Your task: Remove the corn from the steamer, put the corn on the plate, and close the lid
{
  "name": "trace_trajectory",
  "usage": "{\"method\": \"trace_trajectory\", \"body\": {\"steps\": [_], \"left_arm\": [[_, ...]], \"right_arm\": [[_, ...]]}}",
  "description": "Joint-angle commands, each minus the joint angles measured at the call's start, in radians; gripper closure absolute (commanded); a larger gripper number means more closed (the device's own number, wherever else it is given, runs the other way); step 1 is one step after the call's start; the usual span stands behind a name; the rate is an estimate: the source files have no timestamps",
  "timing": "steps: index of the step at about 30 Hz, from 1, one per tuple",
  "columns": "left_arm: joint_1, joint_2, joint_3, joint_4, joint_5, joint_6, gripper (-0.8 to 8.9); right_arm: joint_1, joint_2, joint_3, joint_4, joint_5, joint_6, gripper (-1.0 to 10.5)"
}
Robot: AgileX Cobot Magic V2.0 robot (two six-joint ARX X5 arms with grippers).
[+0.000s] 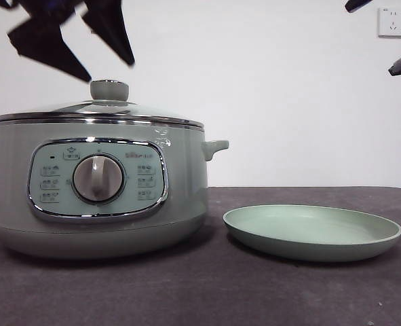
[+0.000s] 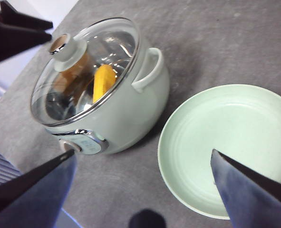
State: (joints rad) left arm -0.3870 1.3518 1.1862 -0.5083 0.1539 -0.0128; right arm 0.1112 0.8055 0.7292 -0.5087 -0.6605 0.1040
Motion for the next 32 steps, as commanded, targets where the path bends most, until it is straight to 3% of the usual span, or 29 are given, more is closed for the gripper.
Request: {"method": "trace_trajectory", "body": {"steps": [1,7,11,19,25,29,32], "left_arm": [[-0.014,0.032,0.000,0.001,-0.024,0.018,3.74],[-0.020,0.079,0.000,-0.018,-0.024,0.018,3.93],[-0.020,0.079,0.000,-0.025,-0.021,0.048,8.32],[-0.019,0.029,0.055,-0.001,-0.023,0.043,8.22],[-0.019,-0.185,0.141,-0.037,-0.032,0.039,8.22],[-0.019,-0.372,0.145,-0.126,-0.170,0.043,8.22],[-0.019,-0.478,0.145,-0.193,-0.256,0.043,8.22]], "right_arm": [[0.001,0.000,0.003,0.000,0.012,-0.008,4.7],[0.001,0.000,0.003,-0.002,0.013,-0.008,4.7],[0.001,0.000,0.003,-0.001,0.013,-0.008,4.7],[0.001,0.000,0.003,0.013,0.011,-0.004,4.8],[0.024,0.015,0.037,0.082,0.016,0.028,4.8],[0.137,0.119,0.167,0.080,0.145,0.027,4.7],[0.232,0.237,0.280,0.070,0.146,0.024,4.7]]}}
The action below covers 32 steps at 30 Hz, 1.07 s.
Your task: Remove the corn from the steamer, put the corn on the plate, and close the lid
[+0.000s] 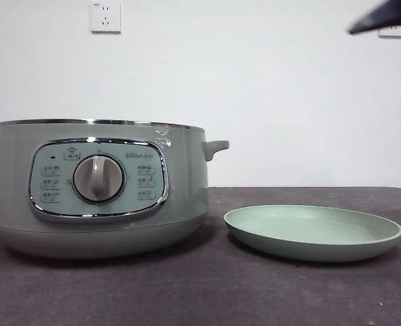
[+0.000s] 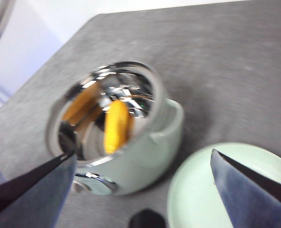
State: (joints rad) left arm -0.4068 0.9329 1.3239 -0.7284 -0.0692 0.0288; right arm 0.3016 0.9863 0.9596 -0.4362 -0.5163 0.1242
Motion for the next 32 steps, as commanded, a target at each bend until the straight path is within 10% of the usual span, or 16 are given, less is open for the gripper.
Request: {"method": "trace_trajectory", "body": {"steps": [1,20,32], "left_arm": [[0.000,-0.082,0.007,0.012,-0.056,0.002,8.22],[0.000,-0.236,0.007,-0.192,-0.168,-0.002,8.22],[0.000,-0.236,0.007,-0.190,-0.168,-0.002,8.22]], "right_arm": [[0.067,0.091,0.082,-0.009,0.004,0.000,4.8],[0.478,0.864,0.919,-0.459,0.363,-0.171,4.8],[0.558,1.169,1.048,-0.466,0.468,-0.239,5.4]]}}
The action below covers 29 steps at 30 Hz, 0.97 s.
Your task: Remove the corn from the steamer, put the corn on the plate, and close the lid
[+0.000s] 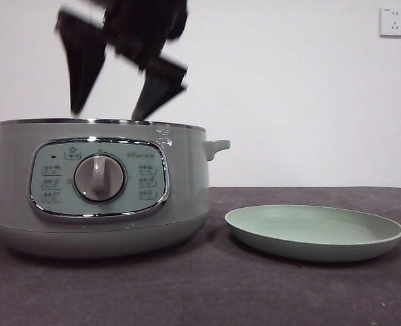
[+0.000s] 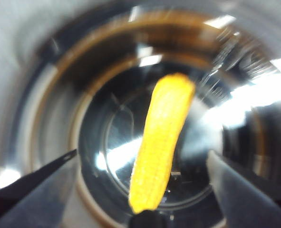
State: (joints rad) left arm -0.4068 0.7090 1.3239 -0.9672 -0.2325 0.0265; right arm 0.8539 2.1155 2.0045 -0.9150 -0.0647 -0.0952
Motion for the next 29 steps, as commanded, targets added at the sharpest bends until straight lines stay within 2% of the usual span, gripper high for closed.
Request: {"method": "trace_trajectory", "body": {"steps": [1,6,8,12,14,19,29], "left_arm": [[0.000,-0.012,0.007,0.049,-0.005,0.001,8.22],[0.000,-0.012,0.007,0.046,-0.005,0.001,8.22],[0.000,-0.012,0.007,0.044,-0.005,0.001,8.22],[0.000,-0.012,0.007,0.036,-0.005,0.001,8.22],[0.000,-0.012,0.007,0.030,-0.005,0.001,8.22],[0.000,-0.008,0.007,0.027,-0.005,0.001,8.22],[0.000,0.057,0.007,0.052,-0.003,0.004,8.22]], "right_arm": [[0.006,0.053,0.003,0.017,0.018,-0.022,5.4],[0.005,0.124,0.003,0.046,0.019,-0.027,5.6],[0.004,0.143,0.003,0.060,0.018,-0.027,6.5],[0.004,0.161,0.003,0.077,0.018,-0.030,9.0],[0.004,0.161,0.003,0.077,0.018,-0.030,9.7],[0.004,0.120,0.003,0.069,0.014,-0.025,9.6],[-0.035,-0.151,0.003,-0.053,0.020,-0.026,9.6]]}}
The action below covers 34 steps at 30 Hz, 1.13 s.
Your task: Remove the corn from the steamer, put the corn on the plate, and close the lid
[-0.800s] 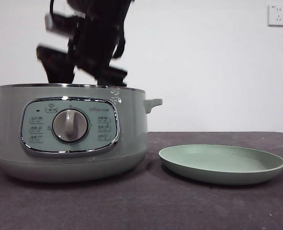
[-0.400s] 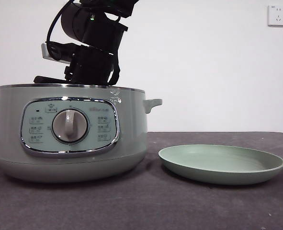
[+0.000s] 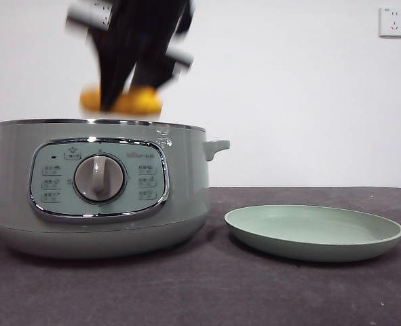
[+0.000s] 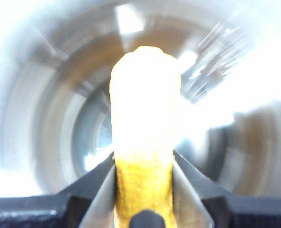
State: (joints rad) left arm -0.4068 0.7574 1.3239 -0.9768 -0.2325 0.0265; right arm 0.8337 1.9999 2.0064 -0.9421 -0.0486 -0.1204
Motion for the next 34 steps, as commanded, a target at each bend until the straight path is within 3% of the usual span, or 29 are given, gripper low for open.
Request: {"method": "trace_trajectory", "body": {"steps": [1,5,12,19,27,34], "left_arm": [[0.000,0.018,0.007,0.069,-0.002,0.004,8.22],[0.000,0.055,0.007,0.103,0.003,0.005,8.22],[0.000,0.122,0.007,0.147,0.058,0.004,8.22],[0.000,0.154,0.007,0.186,0.110,0.003,8.22],[-0.005,0.166,0.007,0.216,0.109,0.001,8.22],[-0.006,0.187,0.007,0.236,0.110,0.000,8.22]], "right_arm": [[-0.025,-0.060,0.002,-0.042,0.005,0.000,9.6],[-0.083,-0.162,0.002,-0.150,0.006,0.000,9.6],[-0.256,-0.239,0.001,-0.422,0.006,0.072,9.6],[-0.394,-0.299,-0.188,-0.435,0.008,0.114,9.6],[-0.417,-0.483,-0.650,-0.176,0.003,0.143,9.6],[-0.404,-0.562,-0.924,0.146,0.006,0.176,9.6]]}}
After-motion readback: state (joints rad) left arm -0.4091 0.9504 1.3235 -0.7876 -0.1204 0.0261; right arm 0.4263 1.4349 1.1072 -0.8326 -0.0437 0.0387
